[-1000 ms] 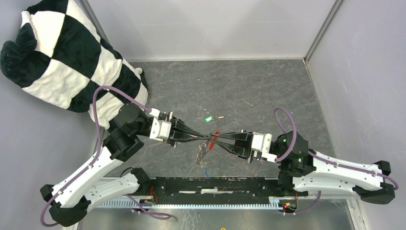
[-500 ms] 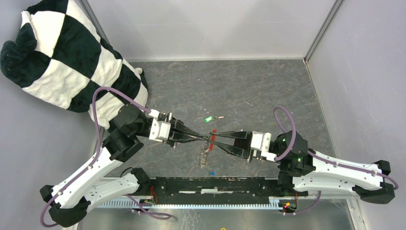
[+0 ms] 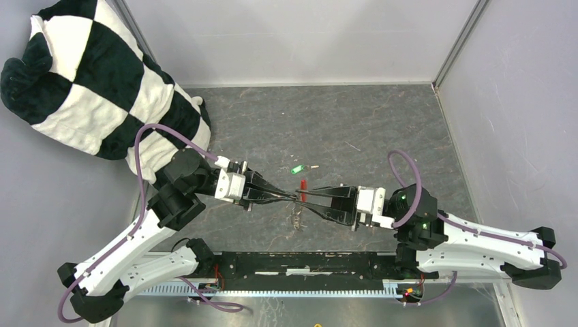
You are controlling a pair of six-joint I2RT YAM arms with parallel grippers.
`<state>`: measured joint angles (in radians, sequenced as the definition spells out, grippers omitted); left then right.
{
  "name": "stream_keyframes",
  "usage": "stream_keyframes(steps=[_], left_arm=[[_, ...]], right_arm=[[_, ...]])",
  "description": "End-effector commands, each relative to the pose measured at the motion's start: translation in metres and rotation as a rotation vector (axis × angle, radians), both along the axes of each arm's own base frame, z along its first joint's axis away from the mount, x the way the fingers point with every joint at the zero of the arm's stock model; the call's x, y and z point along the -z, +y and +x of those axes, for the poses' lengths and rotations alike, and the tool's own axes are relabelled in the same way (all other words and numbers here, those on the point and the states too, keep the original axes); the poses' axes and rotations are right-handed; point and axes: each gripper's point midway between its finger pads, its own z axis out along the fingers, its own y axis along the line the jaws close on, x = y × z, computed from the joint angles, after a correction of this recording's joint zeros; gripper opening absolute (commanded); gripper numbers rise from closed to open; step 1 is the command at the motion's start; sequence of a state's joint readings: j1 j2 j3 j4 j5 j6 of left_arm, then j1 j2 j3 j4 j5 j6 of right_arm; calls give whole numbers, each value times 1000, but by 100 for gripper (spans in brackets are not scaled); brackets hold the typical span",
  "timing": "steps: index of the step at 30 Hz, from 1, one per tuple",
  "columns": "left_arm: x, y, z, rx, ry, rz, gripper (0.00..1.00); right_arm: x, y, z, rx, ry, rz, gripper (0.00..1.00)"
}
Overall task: Put the keys on the keyring
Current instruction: Adjust the key on the keyring.
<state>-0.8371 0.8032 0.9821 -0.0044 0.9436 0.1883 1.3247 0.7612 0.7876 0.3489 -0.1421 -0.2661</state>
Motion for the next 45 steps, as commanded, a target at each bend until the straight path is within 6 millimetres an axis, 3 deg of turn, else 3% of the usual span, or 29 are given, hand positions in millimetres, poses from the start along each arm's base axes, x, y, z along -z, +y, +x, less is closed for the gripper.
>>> stream_keyframes(steps=[1, 5, 10, 11, 17, 20, 30, 35, 42, 43, 45], left_arm=[[-12, 2, 0, -4, -29, -36, 2], [-15, 2, -1, -4, -33, -42, 2], [-13, 3, -1, -8, -41, -35, 2], [-11, 3, -1, -6, -48, -26, 2], [11, 7, 8, -55, -109, 66, 37], [18, 8, 10, -56, -141, 109, 39], [12, 7, 11, -57, -143, 113, 22], [12, 8, 8, -44, -134, 112, 5], [10, 6, 4, -14, -112, 96, 2], [10, 5, 3, -11, -108, 93, 2], [11, 5, 2, -7, -102, 89, 2]], right_arm=[[-22, 3, -3, -17, -12, 16, 29], [-16, 6, 2, 6, -4, -17, 28], [-18, 1, 8, 43, 2, -30, 2], [-18, 1, 10, 54, 8, -41, 0], [-10, 4, 16, 82, 44, -140, 0], [-10, 8, 15, 72, 55, -177, 1], [1, 19, 12, 42, 67, -275, 0], [2, 23, 13, 38, 71, -302, 0], [2, 31, 9, 10, 93, -325, 1], [1, 31, 8, 3, 94, -320, 5], [-9, 25, 4, -12, 98, -275, 24]])
